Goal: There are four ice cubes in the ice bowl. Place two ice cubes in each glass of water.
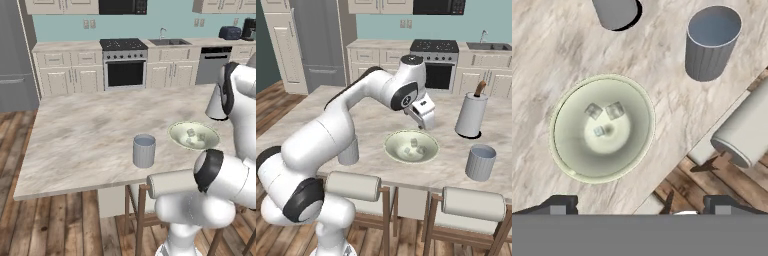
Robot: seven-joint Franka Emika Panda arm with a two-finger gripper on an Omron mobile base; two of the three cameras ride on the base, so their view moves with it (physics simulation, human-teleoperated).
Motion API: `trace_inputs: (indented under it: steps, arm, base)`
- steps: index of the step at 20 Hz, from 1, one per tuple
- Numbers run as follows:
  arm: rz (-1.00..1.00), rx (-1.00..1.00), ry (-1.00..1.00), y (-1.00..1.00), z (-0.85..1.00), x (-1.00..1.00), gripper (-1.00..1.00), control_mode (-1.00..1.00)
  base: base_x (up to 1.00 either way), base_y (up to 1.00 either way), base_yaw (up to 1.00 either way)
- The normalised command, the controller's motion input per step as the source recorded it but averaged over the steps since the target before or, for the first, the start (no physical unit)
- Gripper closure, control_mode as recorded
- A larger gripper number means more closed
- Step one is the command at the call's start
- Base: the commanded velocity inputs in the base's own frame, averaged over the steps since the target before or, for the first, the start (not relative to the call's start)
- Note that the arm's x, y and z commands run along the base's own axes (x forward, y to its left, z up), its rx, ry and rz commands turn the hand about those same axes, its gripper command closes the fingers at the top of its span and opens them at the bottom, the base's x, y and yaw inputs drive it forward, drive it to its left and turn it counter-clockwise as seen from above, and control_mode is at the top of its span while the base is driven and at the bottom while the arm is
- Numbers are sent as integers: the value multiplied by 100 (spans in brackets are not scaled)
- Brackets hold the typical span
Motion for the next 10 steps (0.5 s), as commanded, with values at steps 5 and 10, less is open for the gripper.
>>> trace_inputs:
  steps: [5, 10]
  arm:
    - [18, 0, 0, 51, 0, 0, -100, -100]
    - [16, 0, 0, 56, -11, 0, -100, -100]
  base:
    - [0, 0, 0]
    - [0, 0, 0]
